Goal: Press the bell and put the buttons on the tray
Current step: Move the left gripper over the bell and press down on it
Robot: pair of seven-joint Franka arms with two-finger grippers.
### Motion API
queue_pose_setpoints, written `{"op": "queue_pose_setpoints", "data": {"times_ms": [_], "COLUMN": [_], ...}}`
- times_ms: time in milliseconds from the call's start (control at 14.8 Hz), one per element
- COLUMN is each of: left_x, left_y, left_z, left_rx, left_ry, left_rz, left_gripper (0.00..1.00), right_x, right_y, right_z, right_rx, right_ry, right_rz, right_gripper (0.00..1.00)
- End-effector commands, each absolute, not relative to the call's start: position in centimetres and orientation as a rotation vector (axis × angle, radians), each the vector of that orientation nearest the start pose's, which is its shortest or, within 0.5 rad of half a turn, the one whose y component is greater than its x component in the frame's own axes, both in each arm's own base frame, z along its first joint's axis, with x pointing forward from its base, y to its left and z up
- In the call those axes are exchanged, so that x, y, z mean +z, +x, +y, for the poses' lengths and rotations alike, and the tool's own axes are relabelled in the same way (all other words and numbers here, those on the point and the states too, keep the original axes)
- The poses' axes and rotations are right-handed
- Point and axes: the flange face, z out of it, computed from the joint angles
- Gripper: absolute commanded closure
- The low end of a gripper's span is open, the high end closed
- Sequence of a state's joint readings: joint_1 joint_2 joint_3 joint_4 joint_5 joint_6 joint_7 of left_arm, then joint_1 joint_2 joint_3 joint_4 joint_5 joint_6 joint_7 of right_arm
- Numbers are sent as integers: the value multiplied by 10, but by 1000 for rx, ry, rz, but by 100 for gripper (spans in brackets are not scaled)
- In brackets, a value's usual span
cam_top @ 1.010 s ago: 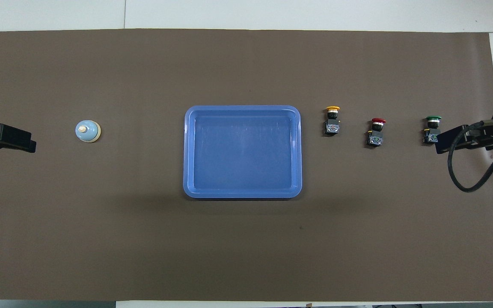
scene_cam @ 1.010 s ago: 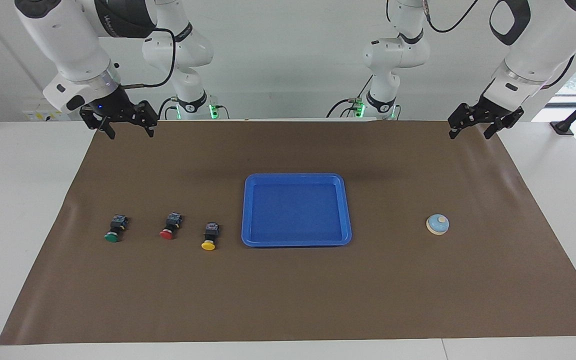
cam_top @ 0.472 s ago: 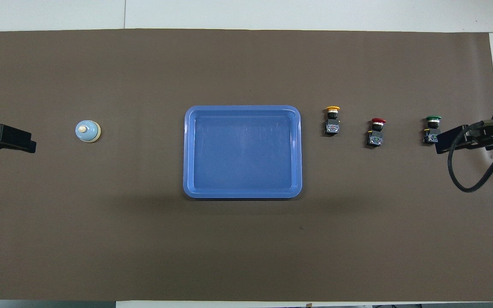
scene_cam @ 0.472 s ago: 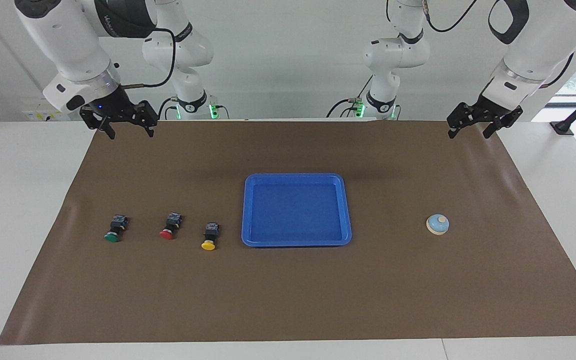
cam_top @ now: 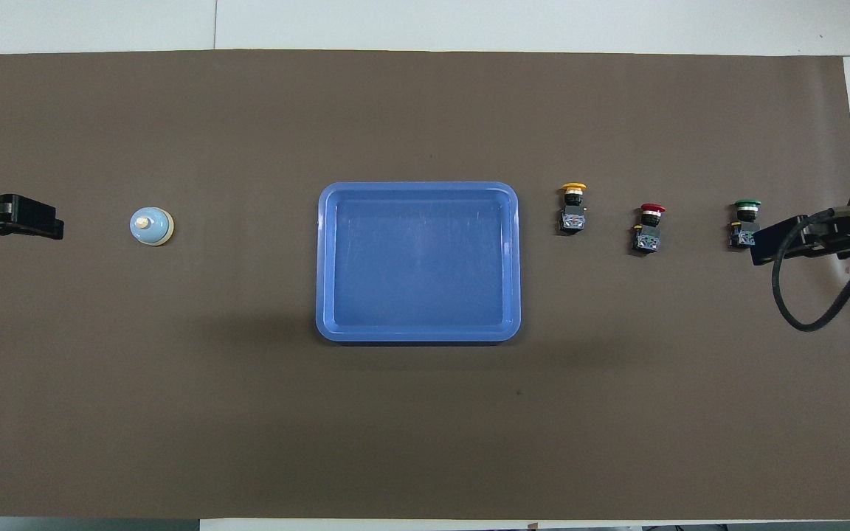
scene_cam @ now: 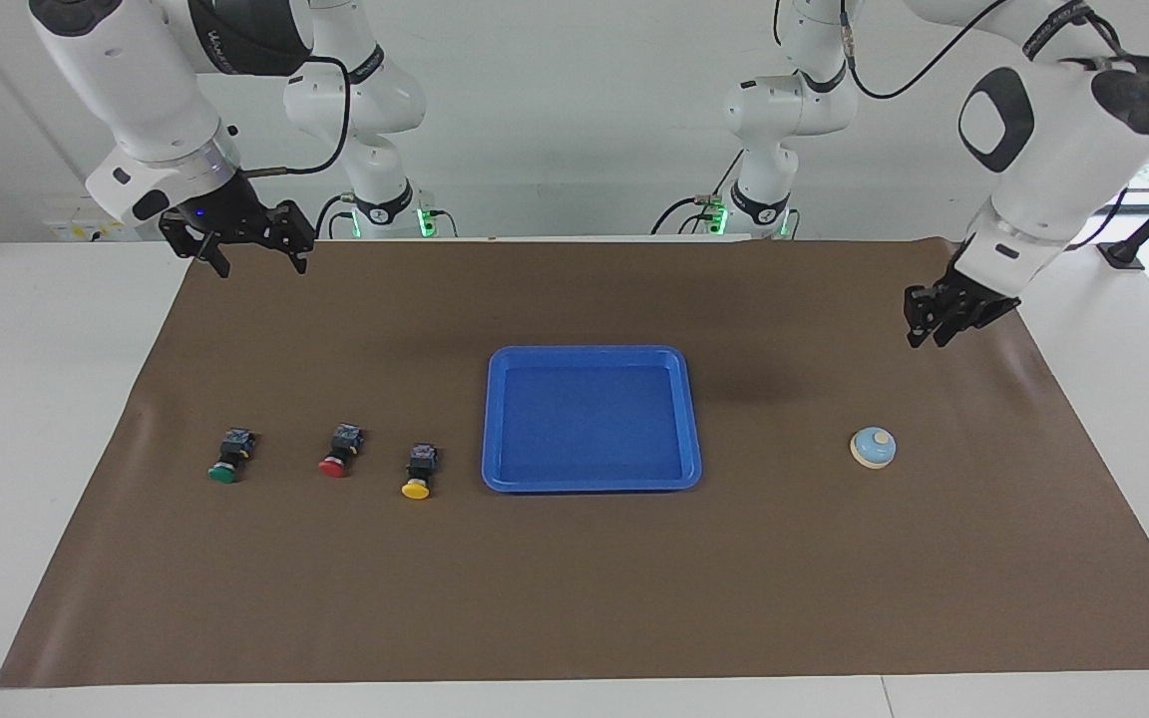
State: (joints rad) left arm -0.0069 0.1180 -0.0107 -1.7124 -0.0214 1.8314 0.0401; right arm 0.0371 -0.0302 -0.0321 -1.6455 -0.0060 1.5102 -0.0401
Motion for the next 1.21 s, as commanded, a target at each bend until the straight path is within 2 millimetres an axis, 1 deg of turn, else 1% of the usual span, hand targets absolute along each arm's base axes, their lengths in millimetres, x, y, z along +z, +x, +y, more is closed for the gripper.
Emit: {"op": "queue_pose_setpoints", "data": {"times_ms": [0, 67, 202, 269, 404, 539, 606, 943, 1010, 1145], "left_x": [446, 429, 385, 378, 374, 363, 361, 357, 351, 335], "left_y": [628, 631, 642, 643, 642, 634, 633, 631, 628, 619], "left_z": [-10, -10, -11, -9, -7, -2, -2, 4, 8, 9], "left_rx": [-12, -25, 19, 24, 43, 70, 72, 77, 62, 16], "left_ry": [-3163, -3162, -3163, -3162, -3163, -3162, -3162, -3161, -3162, -3160], "left_rz": [67, 65, 63, 58, 53, 43, 43, 31, 20, 16], "left_gripper": [100, 100, 100, 100, 100, 100, 100, 100, 100, 100], "right_x": [603, 602, 603, 603, 603, 603, 603, 603, 603, 602], "right_y": [530, 530, 530, 530, 530, 530, 530, 530, 530, 530], "right_z": [-1, -1, -1, -1, -1, -1, -1, -1, -1, -1], "right_rx": [169, 172, 167, 169, 169, 169, 167, 167, 169, 172], "right_ry": [-3145, -3144, -3145, -3145, -3145, -3145, -3145, -3145, -3145, -3145], "right_rz": [-82, -84, -82, -82, -82, -82, -82, -82, -82, -82], "right_gripper": [0, 0, 0, 0, 0, 0, 0, 0, 0, 0]}}
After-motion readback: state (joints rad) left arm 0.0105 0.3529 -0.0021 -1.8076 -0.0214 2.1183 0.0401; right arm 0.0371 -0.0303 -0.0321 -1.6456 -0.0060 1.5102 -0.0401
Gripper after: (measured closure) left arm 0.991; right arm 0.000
